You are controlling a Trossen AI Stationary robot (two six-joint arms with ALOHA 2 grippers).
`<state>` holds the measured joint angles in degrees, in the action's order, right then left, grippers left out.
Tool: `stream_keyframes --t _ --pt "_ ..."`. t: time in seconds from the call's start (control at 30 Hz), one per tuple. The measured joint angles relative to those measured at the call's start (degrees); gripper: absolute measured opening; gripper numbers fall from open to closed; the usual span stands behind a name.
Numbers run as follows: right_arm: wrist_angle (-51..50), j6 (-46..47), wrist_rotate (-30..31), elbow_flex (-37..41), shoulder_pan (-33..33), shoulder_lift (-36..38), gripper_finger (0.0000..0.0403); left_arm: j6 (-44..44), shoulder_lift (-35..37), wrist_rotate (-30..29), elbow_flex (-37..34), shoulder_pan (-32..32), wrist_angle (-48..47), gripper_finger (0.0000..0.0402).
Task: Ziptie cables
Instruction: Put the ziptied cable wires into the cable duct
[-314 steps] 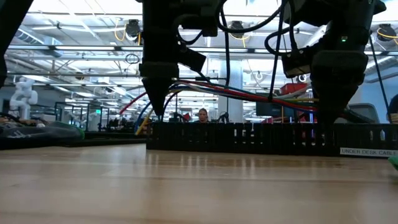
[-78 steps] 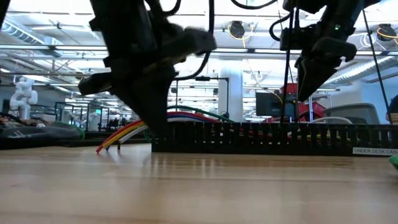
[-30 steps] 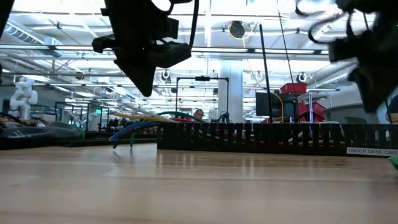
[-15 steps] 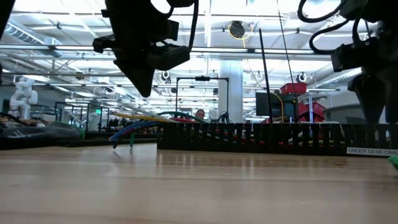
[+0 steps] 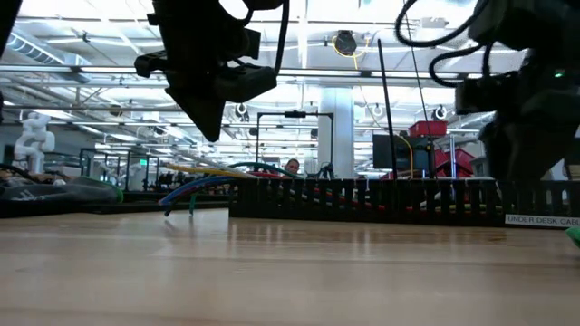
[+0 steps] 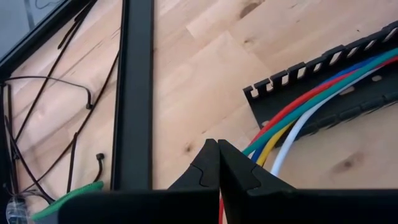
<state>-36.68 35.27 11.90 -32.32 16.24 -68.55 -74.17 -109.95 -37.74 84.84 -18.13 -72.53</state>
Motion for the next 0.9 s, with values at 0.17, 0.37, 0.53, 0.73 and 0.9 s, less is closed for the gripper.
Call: stream_keyframes --t 0.17,0.37,0.53,0.73,0.9 --pt "1.9 -1.6 0.0 0.0 -2.0 -4.5 0.0225 0.0 0.0 0.0 0.0 0.0 0.0 0.0" --pt "7.4 -2.3 0.3 -0.1 -2.8 -11.1 0.0195 0.0 0.0 0.2 0.0 0.0 0.0 0.0" --pt "9.2 -0.8 -0.1 -0.3 -2.7 -13.3 0.0122 0.0 0.2 0.7 0.0 0.0 -0.1 0.0" --pt "8.6 -2.3 0.3 -0.1 -2.6 -12.8 0.0011 1.4 0.2 2.5 0.0 0.0 -0.4 0.0" --pt "7.4 -3.5 0.2 -0.1 -2.7 -12.6 0.0002 10.6 1.7 6.3 0.0 0.0 -0.4 0.0"
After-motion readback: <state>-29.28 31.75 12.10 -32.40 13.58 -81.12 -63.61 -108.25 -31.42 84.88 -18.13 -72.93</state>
